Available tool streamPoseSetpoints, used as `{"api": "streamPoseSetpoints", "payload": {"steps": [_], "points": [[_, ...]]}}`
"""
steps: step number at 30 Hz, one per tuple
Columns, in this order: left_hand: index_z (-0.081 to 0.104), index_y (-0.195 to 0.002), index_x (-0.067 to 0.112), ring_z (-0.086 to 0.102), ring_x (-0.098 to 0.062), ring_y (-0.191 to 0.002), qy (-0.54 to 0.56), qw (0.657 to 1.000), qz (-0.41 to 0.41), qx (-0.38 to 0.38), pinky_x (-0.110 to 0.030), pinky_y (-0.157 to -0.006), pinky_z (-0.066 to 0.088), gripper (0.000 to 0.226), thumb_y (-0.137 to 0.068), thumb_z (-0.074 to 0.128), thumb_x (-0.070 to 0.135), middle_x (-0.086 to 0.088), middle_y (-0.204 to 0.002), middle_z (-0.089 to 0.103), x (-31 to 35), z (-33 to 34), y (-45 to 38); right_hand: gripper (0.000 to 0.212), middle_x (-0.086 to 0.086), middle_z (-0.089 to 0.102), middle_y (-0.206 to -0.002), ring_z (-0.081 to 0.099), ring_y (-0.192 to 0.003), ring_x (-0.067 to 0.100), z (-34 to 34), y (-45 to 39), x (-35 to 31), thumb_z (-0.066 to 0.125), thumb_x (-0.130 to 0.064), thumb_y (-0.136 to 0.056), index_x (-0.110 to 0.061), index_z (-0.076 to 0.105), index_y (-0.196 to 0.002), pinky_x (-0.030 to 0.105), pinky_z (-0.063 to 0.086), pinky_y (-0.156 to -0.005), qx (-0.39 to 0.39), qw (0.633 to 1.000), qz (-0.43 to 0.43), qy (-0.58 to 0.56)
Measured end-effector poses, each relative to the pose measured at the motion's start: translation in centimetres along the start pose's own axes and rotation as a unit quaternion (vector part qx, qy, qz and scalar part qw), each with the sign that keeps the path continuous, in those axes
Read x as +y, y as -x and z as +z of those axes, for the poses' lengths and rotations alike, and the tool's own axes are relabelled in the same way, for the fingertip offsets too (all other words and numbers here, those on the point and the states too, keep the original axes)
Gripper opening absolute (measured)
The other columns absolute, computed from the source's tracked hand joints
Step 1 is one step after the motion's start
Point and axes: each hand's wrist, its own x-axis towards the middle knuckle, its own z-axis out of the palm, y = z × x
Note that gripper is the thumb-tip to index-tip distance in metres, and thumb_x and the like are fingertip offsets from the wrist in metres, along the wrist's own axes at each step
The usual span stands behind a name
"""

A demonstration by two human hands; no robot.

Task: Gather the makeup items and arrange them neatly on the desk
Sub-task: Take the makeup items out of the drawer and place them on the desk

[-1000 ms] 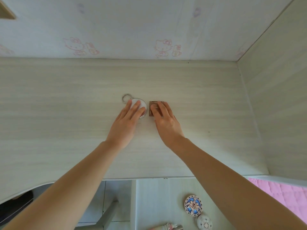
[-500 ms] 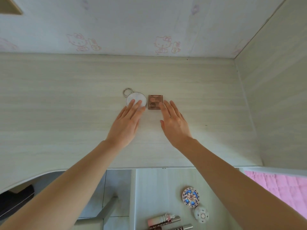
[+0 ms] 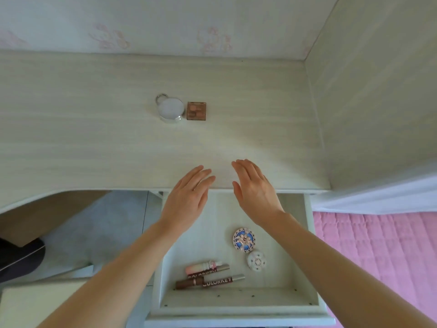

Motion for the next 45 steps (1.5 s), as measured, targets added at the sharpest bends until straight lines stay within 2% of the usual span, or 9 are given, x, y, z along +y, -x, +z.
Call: {"api": "streamPoseSetpoints", "payload": {"steps": [7,11,14,19,22,27,32,40,45], "points": [[0.067,-0.114,0.007,0.056,-0.026,-0.120,0.014,0.999,-0.012,-0.043,-0.040,-0.097,0.050,0.026,-0.089,0.063,0.007,-0.005,-0.116,0.067,5.3,5.3,5.4,0.037,0.011,0.062,-0.119,0.058,-0.113,0.028,1.2,8.6,2.5,0.062,-0.003,-0.086,0.000,0.058,-0.123,0.035,0.052,-0.090,-0.005,0.999,0.023,-0.034],[0.067,-0.114,0.007,0.059,-0.025,-0.110,0.042,0.993,-0.054,-0.093,-0.039,-0.090,0.052,0.025,-0.089,0.062,0.008,-0.005,-0.107,0.068,6.5,9.1,7.1,0.041,0.009,0.057,-0.126,0.049,-0.122,0.025,4.3,12.4,4.5,0.054,-0.009,-0.093,-0.003,0.050,-0.133,0.033,0.050,-0.093,-0.090,0.992,0.078,-0.050],[0.068,-0.112,0.009,0.055,-0.021,-0.111,0.095,0.975,-0.146,-0.138,-0.035,-0.088,0.050,0.022,-0.092,0.058,0.013,-0.003,-0.106,0.067,6.7,12.2,8.2,0.042,0.007,0.051,-0.132,0.043,-0.126,0.023,7.1,14.9,5.9,0.048,-0.017,-0.097,-0.008,0.042,-0.138,0.031,0.047,-0.095,-0.153,0.977,0.134,-0.066],[0.060,-0.123,0.014,0.049,-0.021,-0.116,0.140,0.932,-0.273,-0.191,-0.037,-0.092,0.047,0.030,-0.094,0.056,0.023,-0.003,-0.120,0.059,6.6,16.4,8.5,0.045,0.010,0.049,-0.130,0.054,-0.110,0.026,10.4,16.7,7.4,0.054,-0.028,-0.095,-0.009,0.044,-0.135,0.029,0.044,-0.088,-0.206,0.886,0.367,-0.195],[0.054,-0.130,0.015,0.046,-0.023,-0.120,0.140,0.918,-0.311,-0.200,-0.038,-0.094,0.046,0.040,-0.092,0.060,0.026,-0.005,-0.127,0.052,7.0,18.1,8.4,0.053,0.010,0.044,-0.133,0.051,-0.114,0.027,12.0,17.4,7.9,0.058,-0.031,-0.092,-0.009,0.040,-0.137,0.033,0.043,-0.093,-0.233,0.846,0.427,-0.220],[0.048,-0.135,0.018,0.037,-0.026,-0.122,0.087,0.919,-0.324,-0.208,-0.036,-0.091,0.048,0.056,-0.084,0.068,0.034,-0.005,-0.132,0.044,7.7,19.9,8.4,0.069,0.011,0.036,-0.131,0.050,-0.113,0.032,13.3,17.8,7.8,0.068,-0.038,-0.082,-0.009,0.034,-0.136,0.035,0.043,-0.093,-0.267,0.832,0.438,-0.214],[0.050,-0.129,0.015,0.039,-0.026,-0.118,0.024,0.930,-0.299,-0.212,-0.033,-0.089,0.049,0.060,-0.080,0.072,0.040,-0.004,-0.128,0.044,8.3,20.5,8.6,0.057,0.012,0.039,-0.125,0.052,-0.110,0.033,14.0,18.0,7.4,0.071,-0.031,-0.081,-0.007,0.042,-0.124,0.039,0.047,-0.093,-0.266,0.852,0.413,-0.181],[0.045,-0.114,0.008,0.047,-0.025,-0.111,0.051,0.934,-0.303,-0.180,-0.034,-0.082,0.051,0.057,-0.074,0.080,0.030,-0.008,-0.112,0.055,9.2,20.2,9.0,0.054,0.013,0.040,-0.122,0.042,-0.111,0.030,14.7,18.9,7.1,0.071,-0.028,-0.081,-0.007,0.039,-0.118,0.033,0.040,-0.089,-0.255,0.864,0.395,-0.177],[0.041,-0.105,0.010,0.058,-0.020,-0.088,0.108,0.933,-0.295,-0.176,-0.029,-0.068,0.050,0.049,-0.076,0.079,0.018,-0.006,-0.096,0.059,9.6,19.5,10.1,0.056,0.007,0.042,-0.115,0.043,-0.104,0.025,14.5,19.6,7.4,0.076,-0.026,-0.074,-0.015,0.038,-0.113,0.029,0.041,-0.083,-0.261,0.860,0.396,-0.188]]}}
